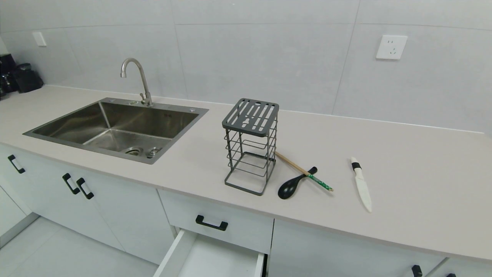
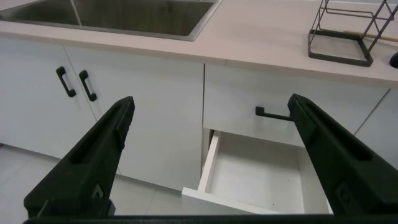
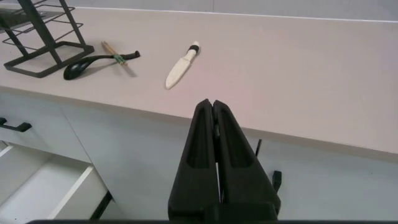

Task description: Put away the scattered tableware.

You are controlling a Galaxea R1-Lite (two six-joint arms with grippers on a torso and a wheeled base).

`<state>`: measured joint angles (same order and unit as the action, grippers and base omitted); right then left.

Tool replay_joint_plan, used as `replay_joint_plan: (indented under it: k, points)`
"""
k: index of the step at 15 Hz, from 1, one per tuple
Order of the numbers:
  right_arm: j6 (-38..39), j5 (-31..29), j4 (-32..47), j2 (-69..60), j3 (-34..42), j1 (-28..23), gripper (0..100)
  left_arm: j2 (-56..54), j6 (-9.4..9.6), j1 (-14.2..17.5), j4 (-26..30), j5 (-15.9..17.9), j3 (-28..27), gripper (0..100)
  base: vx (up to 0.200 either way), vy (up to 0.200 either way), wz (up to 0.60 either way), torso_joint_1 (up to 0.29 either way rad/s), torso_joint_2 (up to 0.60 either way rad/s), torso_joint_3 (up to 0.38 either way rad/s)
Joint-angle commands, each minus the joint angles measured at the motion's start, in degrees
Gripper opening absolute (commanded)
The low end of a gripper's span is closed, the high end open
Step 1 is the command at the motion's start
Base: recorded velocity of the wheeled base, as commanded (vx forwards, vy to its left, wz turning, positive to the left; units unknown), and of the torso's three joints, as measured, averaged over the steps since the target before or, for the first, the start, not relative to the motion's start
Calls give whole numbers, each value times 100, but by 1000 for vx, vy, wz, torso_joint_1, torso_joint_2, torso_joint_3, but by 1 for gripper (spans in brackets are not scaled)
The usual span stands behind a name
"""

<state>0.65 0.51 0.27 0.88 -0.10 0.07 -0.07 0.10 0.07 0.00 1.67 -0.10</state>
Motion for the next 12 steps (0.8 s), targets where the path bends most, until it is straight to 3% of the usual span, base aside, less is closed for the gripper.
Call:
replay_joint_plan:
  k: [1,5,6,12]
  points:
    - [-3,2,0,9,1,1,0,7,-1,1,0,0,1,100,0,0,0,76,-144,-66]
    - [6,2,0,9,1,1,0,7,-1,1,0,0,1,100,0,0,0,10,-18,-9]
    - [6,2,0,9,1,-7,100,7,-1,1,0,0,1,100,0,0,0,0,0,0]
    - [-12,2,-9,9,1,-7,100,7,-1,1,0,0,1,100,0,0,0,0,0,0]
